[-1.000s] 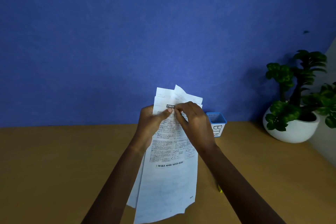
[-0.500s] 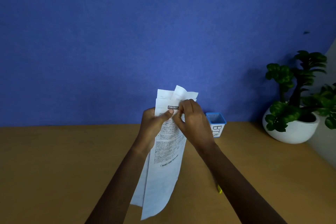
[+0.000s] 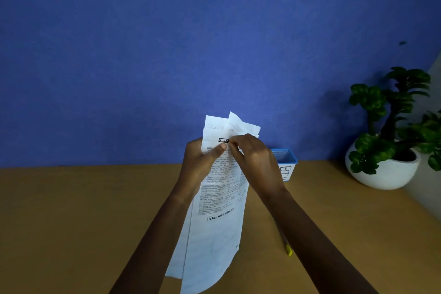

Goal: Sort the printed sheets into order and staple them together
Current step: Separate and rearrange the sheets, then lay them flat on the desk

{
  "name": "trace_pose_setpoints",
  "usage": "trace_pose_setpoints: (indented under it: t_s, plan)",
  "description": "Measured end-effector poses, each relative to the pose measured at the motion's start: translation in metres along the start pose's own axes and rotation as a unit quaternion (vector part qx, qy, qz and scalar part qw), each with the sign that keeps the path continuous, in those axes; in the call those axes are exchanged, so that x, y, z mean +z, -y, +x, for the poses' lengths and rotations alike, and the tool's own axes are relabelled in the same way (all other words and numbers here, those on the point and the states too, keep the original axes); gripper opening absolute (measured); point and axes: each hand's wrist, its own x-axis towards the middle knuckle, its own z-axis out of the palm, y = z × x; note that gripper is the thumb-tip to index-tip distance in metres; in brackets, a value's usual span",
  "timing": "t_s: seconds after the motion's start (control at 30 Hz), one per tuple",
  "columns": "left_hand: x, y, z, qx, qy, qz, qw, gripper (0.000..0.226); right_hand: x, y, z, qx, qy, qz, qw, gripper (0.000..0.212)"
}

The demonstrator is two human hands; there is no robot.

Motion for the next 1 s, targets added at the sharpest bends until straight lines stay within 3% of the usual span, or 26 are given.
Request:
trace_pose_setpoints:
  t_s: [0.23, 0.67, 0.83, 1.0]
  plan:
    - [0.005, 0.000, 0.000, 0.002, 0.018, 0.006, 1.000, 0.022, 0.000, 0.004, 0.001, 0.033, -0.001, 0.009, 0.999, 0.008]
    - [0.004, -0.003, 0.001, -0.019, 0.015, 0.029, 0.999, 0.007, 0.007, -0.005, 0.007, 0.085, 0.053, 0.018, 0.995, 0.029]
    - [0.002, -0.005, 0.000, -0.029, 0.023, 0.025, 0.999, 0.019, 0.010, -0.004, 0.005, 0.087, 0.035, 0.029, 0.995, 0.027]
    - [-0.001, -0.005, 0.001, -0.067, 0.039, 0.007, 0.997, 0.011, 0.010, -0.002, 0.004, 0.096, 0.031, 0.060, 0.993, 0.026]
